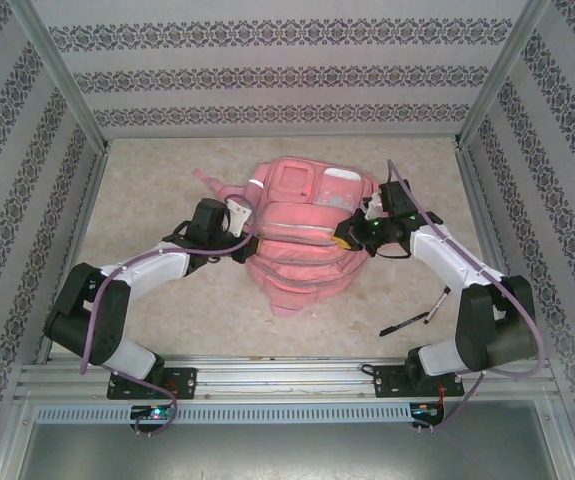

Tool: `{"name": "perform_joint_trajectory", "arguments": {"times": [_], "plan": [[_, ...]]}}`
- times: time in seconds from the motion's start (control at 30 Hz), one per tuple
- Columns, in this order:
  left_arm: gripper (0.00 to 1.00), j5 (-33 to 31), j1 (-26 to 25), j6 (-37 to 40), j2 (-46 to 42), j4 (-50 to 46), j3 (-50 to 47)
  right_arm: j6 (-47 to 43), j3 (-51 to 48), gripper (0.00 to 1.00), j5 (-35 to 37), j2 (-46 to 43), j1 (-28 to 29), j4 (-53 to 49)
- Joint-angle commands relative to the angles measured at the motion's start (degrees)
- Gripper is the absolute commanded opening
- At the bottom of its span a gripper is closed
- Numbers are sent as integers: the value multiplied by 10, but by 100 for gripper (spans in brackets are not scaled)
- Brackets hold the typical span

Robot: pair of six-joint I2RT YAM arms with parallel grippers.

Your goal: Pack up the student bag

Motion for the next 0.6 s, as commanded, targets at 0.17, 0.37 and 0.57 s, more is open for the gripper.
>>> {"name": "perform_joint_trajectory", "arguments": {"times": [0.17,0.37,0.57], "plan": [[0,10,-72,-58,-49,-2,4,50,-5,58,102,-41,-16,-54],[0,-19,-134,-137,-74,28,18,283,-78,67,270,-174,115,-44],[0,-18,-184,-154,-47,37,43,410,-64,65,340,-140,209,-32]]}}
